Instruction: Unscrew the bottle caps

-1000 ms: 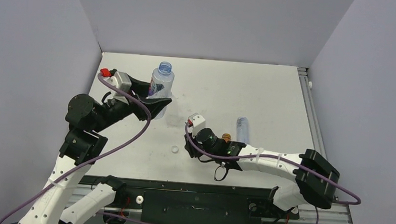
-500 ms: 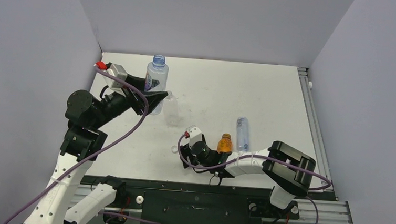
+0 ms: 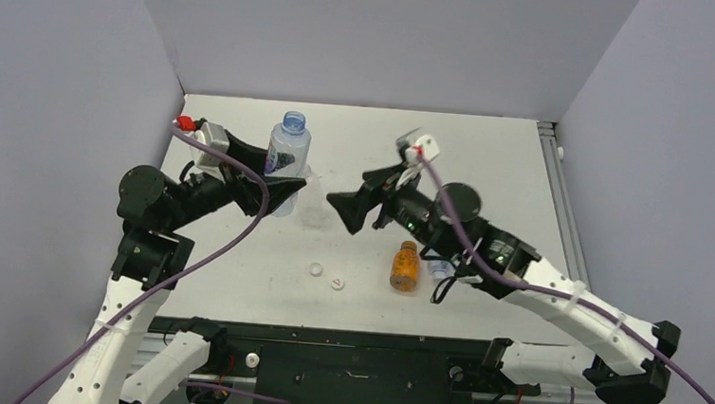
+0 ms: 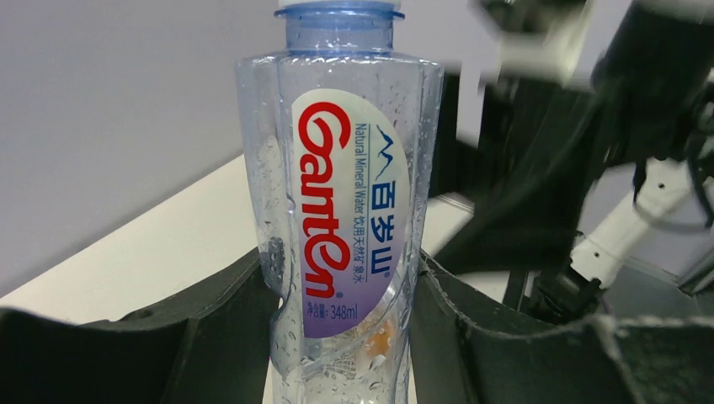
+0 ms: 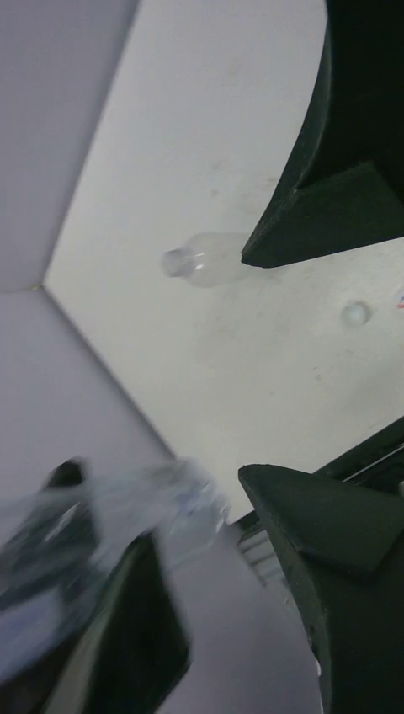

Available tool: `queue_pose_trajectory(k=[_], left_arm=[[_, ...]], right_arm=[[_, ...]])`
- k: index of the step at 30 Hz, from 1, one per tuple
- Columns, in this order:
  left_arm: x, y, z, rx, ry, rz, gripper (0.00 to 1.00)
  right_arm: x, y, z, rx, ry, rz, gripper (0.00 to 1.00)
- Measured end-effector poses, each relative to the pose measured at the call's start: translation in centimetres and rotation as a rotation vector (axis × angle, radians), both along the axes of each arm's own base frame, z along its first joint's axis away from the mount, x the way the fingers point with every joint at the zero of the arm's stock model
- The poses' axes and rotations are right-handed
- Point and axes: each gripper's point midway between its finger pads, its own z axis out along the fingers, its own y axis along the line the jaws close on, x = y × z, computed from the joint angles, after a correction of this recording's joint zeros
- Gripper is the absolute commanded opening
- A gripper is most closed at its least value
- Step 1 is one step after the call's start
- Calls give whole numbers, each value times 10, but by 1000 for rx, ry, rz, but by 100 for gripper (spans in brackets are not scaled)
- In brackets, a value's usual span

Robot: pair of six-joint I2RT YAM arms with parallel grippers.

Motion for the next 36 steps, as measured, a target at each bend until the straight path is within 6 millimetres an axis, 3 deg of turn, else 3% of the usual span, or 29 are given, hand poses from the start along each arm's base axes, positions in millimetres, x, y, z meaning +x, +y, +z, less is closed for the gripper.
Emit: queue_pose_trajectory(k=[3,5,8,10,14,19,21,25,26,27,28,29,30,36], left_arm=[[-9,-5,-9,19,2,-61,22],[-14,-9,-14,31,5,-101,22],[-24,-12,-17,47,2,-159,21],[-31,-14,-18,56,-4,-194,20],[-46,-18,-17,69,-25,-256,18],[-55,-19,-16,78,-47,-293,16],[-56,-19,-21,84,-28,-298,15],[-57,-21,-23,87,-26,-315,16],[-57,-21,-23,89,-28,-319,29],[-58,-21,-23,88,-25,-323,43],[-58,-21,-24,86,-17,-323,82],[-58,-21,-23,84,-15,-320,93],[-58,-21,-24,84,-13,-319,99],[-42,-16,-25,76,3,-225,97]], right_arm=[[-10,-8,120,187,-126,82,82],[-25,-16,180,280,-199,144,83],[-45,-17,234,357,-278,238,83],[-52,-14,249,376,-301,287,83],[-52,12,237,348,-270,364,83],[-36,61,177,227,-136,420,74],[-36,70,170,224,-108,436,64],[-44,71,171,224,-102,455,29],[-45,71,171,223,-106,453,13],[-44,71,172,221,-112,449,7],[-44,71,174,222,-120,448,0],[-44,71,174,220,-123,446,0],[-43,70,173,217,-124,441,0],[-20,62,153,136,-114,337,0]])
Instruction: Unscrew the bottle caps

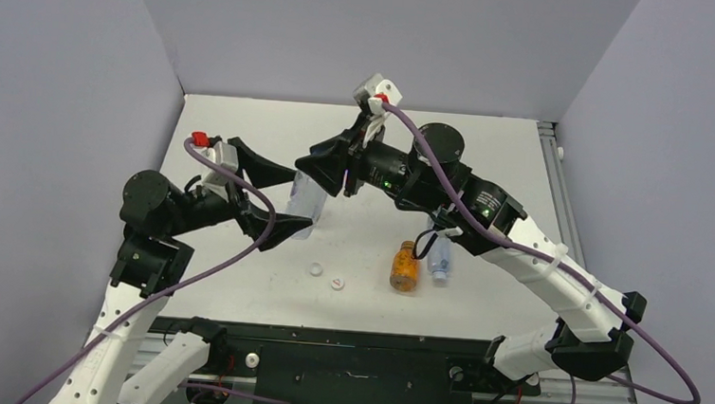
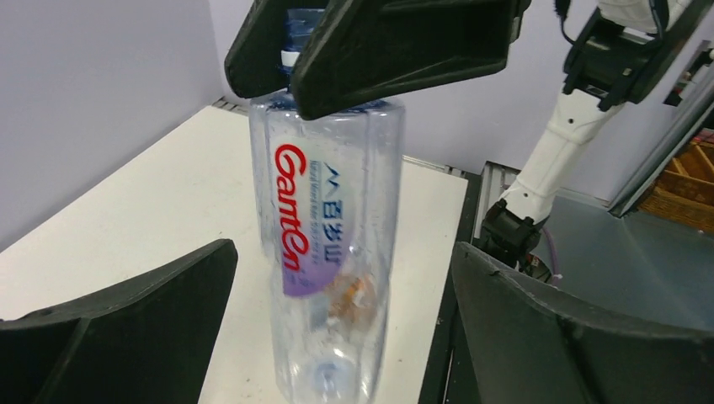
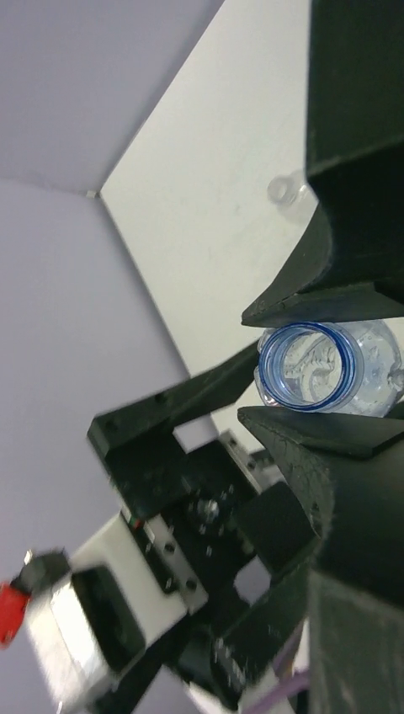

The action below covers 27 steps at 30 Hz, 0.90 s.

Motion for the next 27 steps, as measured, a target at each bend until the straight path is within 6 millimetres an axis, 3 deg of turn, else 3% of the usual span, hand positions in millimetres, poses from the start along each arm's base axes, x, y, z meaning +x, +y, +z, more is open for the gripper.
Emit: queue_pose_trajectory(k=[6,12,19,22,27], left_arm=[[19,11,-8,85,44,133,96],[28,25,-27,219,45,222,97],[26,35,-47,292,83,260,97],[26,37,-51,311,95,270,97],[27,41,-52,328,83,287,97]], right_arm=[[56,-41,-44,-129,-29,-262,0],[107,-78,-132,-303,-15,-483,0],[141,-78,-236,-451,17,-596,0],[153,-72,-259,-470,22,-624,0],[170,-68,-271,-432,0,-696,0]])
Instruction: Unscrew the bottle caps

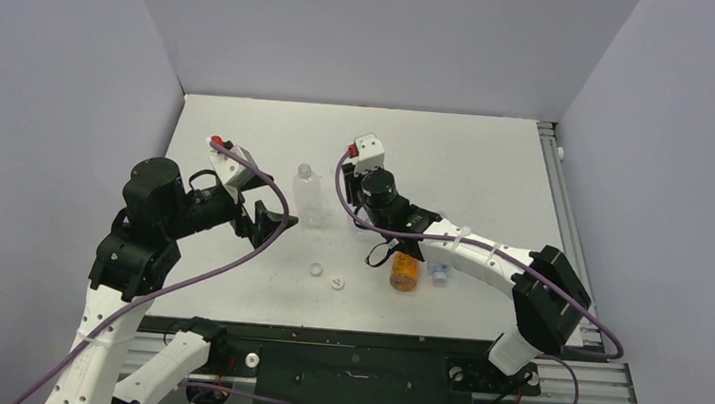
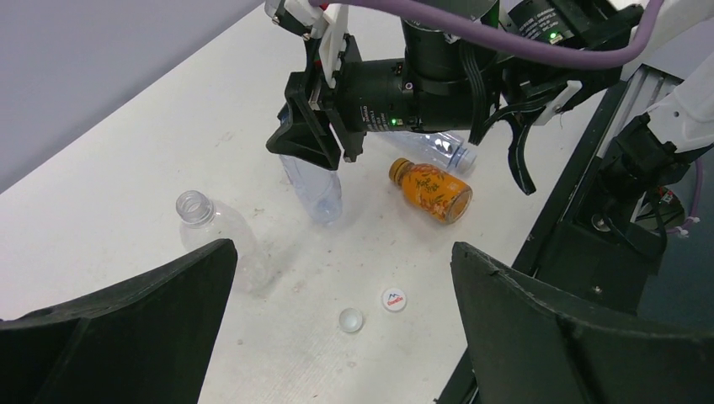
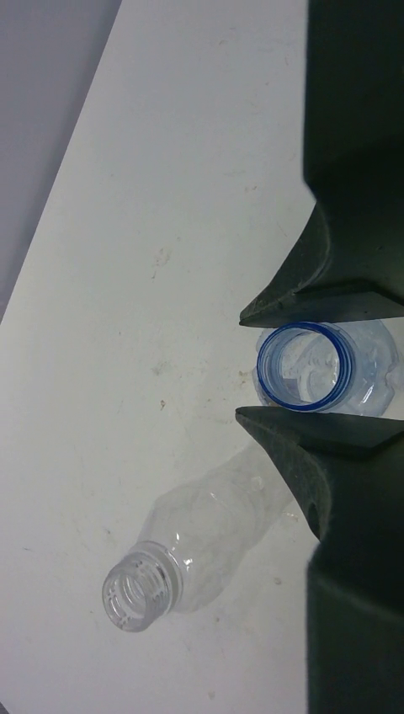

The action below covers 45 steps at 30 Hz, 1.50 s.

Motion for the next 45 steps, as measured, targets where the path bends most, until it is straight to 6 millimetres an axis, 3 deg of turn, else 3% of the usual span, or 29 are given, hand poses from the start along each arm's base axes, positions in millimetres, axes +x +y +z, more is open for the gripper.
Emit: queue_pose_trajectory(k=[8,15,19,23,28,33,42,45], left_arm=[[-10,6,11,0,-70,6,97],[-12,8,10,13,-85,9,97],[-12,10,8,22,-83,19,97],[-13,12,7,30,-85,28,97],[-14,13,8,33,-95,31,97],[-14,13,8,32,-96,31,97],[-14,12,9,22,-88,33,97],[-14,12,10,16,-85,34,97]], right_arm=[[22,-3,-15,34,-104,-140,0],[22,6,-36,3,-153,-200,3],[18,4,-38,7,-173,-232,25],[14,1,-38,23,-190,-260,60],[11,-6,-44,17,-189,-285,72],[9,-11,-36,35,-195,-292,78],[-3,-15,6,99,-228,-280,81],[-10,-24,20,108,-210,-292,81]])
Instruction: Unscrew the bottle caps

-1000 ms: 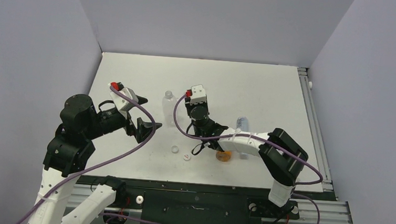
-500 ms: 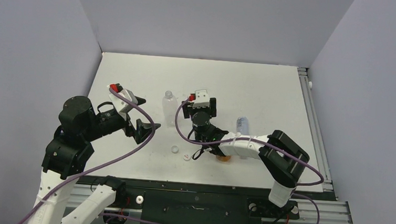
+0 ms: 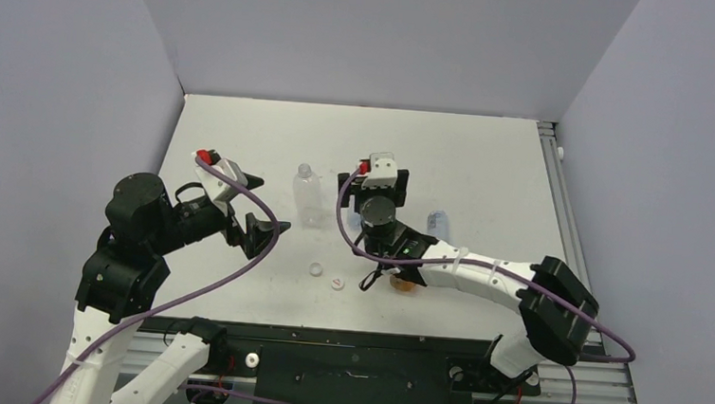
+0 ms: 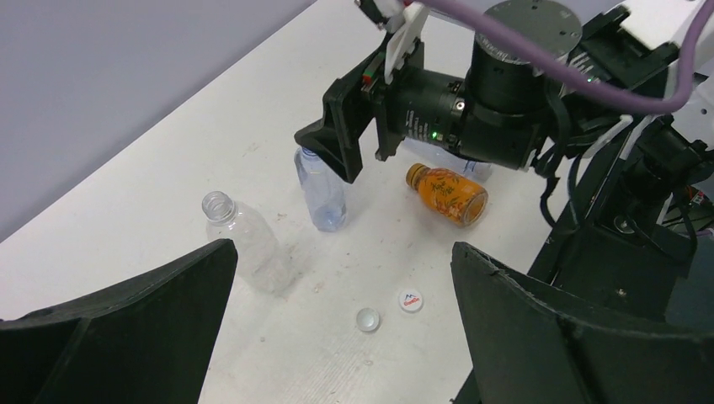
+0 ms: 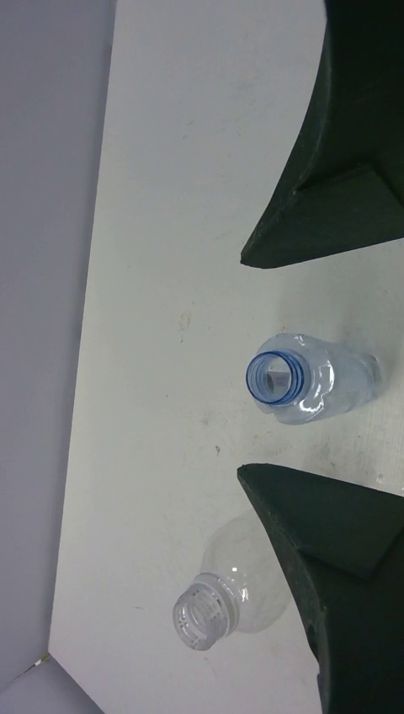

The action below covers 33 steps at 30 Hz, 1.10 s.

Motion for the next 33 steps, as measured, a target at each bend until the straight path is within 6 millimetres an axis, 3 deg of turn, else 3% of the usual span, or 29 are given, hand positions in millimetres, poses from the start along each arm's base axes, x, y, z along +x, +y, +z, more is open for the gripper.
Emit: queue_pose_trajectory(k=[6,10,13,17,26,33], left_arm=[[0,-1,2,-11,2,-2,97],[1,-3,5,-26,3,-8,97],[0,-6,5,-34,10,-22,96],[-3,-9,6,-44,21,-44,96],[-6,-13,5,-47,30,-79,97],[-1,-19,-1,-42,71,-108,97]], right_arm=[[-19,-27,26,101,123,-48,82],[-37,-55,26,142,247,-70,83],[-49,-76,5,120,370,-85,84],[-63,-90,-28,75,530,-81,84],[-114,-92,-88,13,826,3,84],[-125,-98,-114,-52,924,-16,84]])
